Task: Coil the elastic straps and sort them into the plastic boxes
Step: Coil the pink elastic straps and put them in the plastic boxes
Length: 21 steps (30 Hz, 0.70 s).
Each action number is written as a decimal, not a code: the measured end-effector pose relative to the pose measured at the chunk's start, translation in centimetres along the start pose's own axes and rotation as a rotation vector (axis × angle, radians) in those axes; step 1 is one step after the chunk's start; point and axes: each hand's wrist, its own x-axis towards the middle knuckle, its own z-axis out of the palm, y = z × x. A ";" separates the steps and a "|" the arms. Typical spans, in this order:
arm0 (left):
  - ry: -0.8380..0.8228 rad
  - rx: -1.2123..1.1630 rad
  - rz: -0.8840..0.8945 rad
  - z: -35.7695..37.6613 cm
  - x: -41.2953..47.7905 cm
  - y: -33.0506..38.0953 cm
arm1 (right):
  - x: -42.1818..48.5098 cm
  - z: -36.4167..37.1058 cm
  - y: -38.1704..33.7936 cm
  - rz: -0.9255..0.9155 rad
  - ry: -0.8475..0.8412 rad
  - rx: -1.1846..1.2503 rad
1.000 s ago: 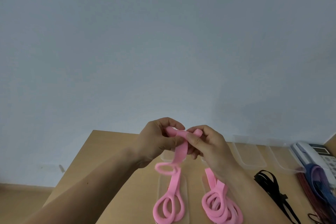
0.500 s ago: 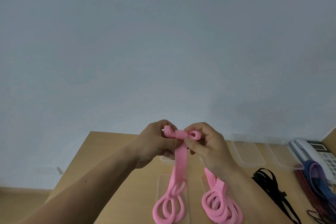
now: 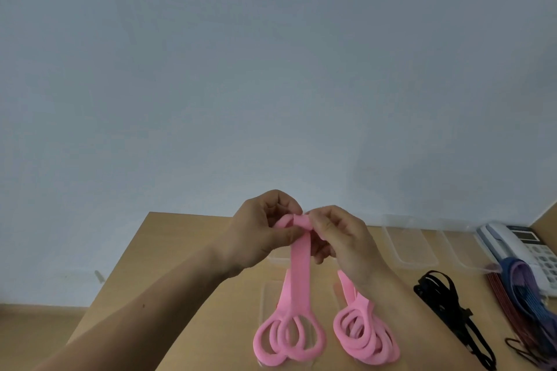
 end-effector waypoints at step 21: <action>-0.039 -0.086 -0.143 -0.2 0.1 0.2 | 0.0 -0.3 0.4 -0.058 -0.030 -0.019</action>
